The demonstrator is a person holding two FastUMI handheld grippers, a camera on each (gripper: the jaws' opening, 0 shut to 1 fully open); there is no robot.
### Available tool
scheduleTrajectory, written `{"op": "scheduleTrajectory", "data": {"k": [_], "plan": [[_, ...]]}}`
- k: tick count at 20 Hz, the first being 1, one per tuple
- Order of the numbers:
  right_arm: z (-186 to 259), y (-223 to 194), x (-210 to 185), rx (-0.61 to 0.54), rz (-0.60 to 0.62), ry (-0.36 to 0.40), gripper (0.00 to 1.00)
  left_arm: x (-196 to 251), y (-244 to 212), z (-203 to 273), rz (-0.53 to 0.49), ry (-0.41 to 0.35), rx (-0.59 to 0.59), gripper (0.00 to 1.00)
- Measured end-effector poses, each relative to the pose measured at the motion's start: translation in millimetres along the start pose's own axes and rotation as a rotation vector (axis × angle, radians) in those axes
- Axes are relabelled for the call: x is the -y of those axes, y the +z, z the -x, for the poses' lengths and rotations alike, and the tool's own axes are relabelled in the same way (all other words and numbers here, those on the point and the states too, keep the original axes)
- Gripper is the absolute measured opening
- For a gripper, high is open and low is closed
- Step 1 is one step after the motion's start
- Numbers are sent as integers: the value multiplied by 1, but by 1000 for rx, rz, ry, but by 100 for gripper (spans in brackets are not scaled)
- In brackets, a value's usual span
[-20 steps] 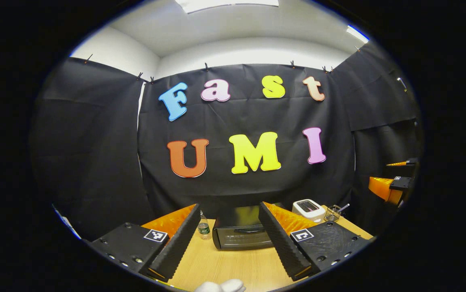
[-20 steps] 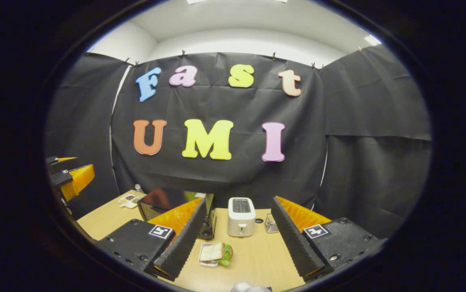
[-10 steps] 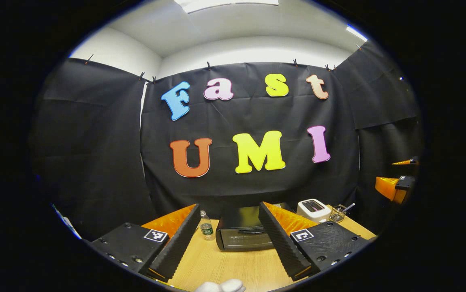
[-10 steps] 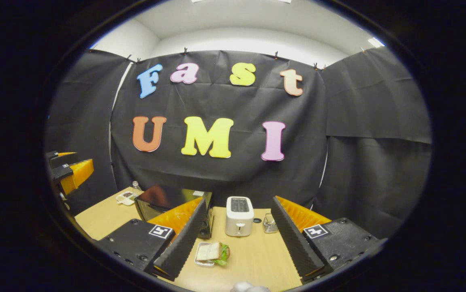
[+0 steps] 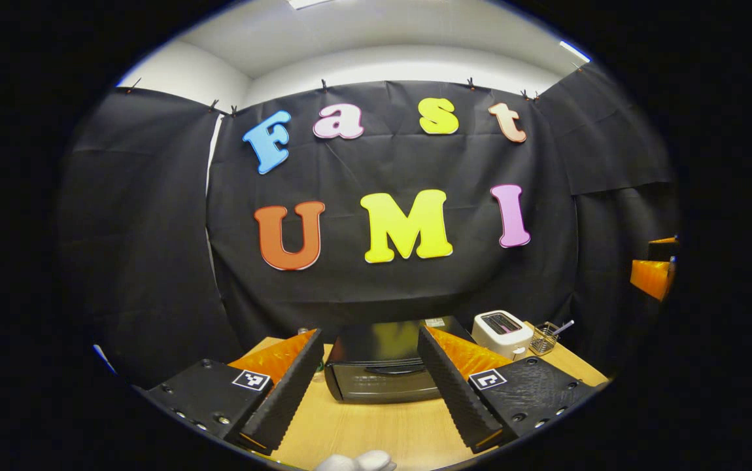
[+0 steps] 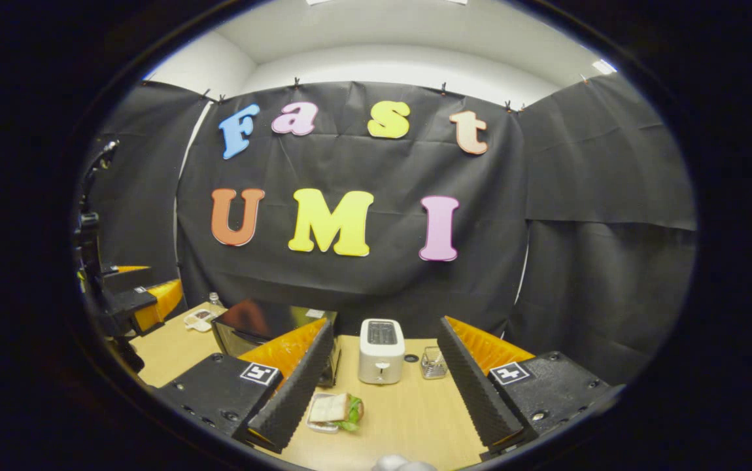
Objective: Open the electric oven with the left hand, put the food in, and close the electric oven.
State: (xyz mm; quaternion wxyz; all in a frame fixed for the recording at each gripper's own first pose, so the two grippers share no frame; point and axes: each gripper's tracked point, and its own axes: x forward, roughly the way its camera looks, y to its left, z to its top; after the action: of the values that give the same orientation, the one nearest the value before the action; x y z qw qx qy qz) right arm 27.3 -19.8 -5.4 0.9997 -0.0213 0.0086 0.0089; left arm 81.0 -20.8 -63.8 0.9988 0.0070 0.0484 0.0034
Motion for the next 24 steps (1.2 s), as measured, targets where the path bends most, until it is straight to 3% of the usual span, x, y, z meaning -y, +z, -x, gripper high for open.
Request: {"op": "scheduleTrajectory", "data": {"k": [1, 2, 6, 7, 8, 9, 15, 16, 17, 18, 19, 20, 21, 22, 23, 24], "plan": [[-2, -1, 5, -4, 1, -8, 94, 6, -6, -10, 11, -9, -12, 95], [-4, -2, 10, -10, 3, -15, 100, 10, -12, -22, 15, -13, -25, 95], [-8, -7, 28, -25, 26, -47, 100, 29, -56, -67, 37, -36, -101, 95], [-9, -10, 32, -32, 31, -56, 94, 35, -66, -78, 45, -43, -119, 95], [-8, -12, 37, -39, 32, -66, 94, 36, -78, -89, 47, -34, -140, 95], [-7, -16, 40, -47, 31, -75, 100, 36, -89, -99, 53, -32, -165, 95], [0, -40, 61, -108, 36, -126, 100, 46, -138, -156, 54, -16, -244, 95], [1, -43, 65, -118, 36, -133, 96, 47, -147, -162, 44, -13, -264, 95], [1, -49, 67, -129, 37, -139, 100, 46, -154, -168, 33, -4, -275, 95], [1, -53, 69, -138, 39, -145, 100, 46, -160, -174, 29, -3, -279, 87], [0, -59, 70, -154, 40, -146, 100, 47, -168, -176, 22, 2, -303, 95], [1, -64, 71, -168, 37, -145, 100, 47, -168, -178, 19, 5, -297, 89], [1, -68, 72, -177, 30, -145, 100, 49, -165, -180, 19, 2, -290, 98], [1, -69, 73, -178, 17, -146, 100, 49, -169, -177, 26, 6, -309, 86], [1, -69, 72, -177, 9, -146, 100, 49, -169, -177, 27, 7, -309, 96], [0, -70, 72, -177, 7, -145, 100, 48, -169, -176, 28, 8, -314, 96]]}}
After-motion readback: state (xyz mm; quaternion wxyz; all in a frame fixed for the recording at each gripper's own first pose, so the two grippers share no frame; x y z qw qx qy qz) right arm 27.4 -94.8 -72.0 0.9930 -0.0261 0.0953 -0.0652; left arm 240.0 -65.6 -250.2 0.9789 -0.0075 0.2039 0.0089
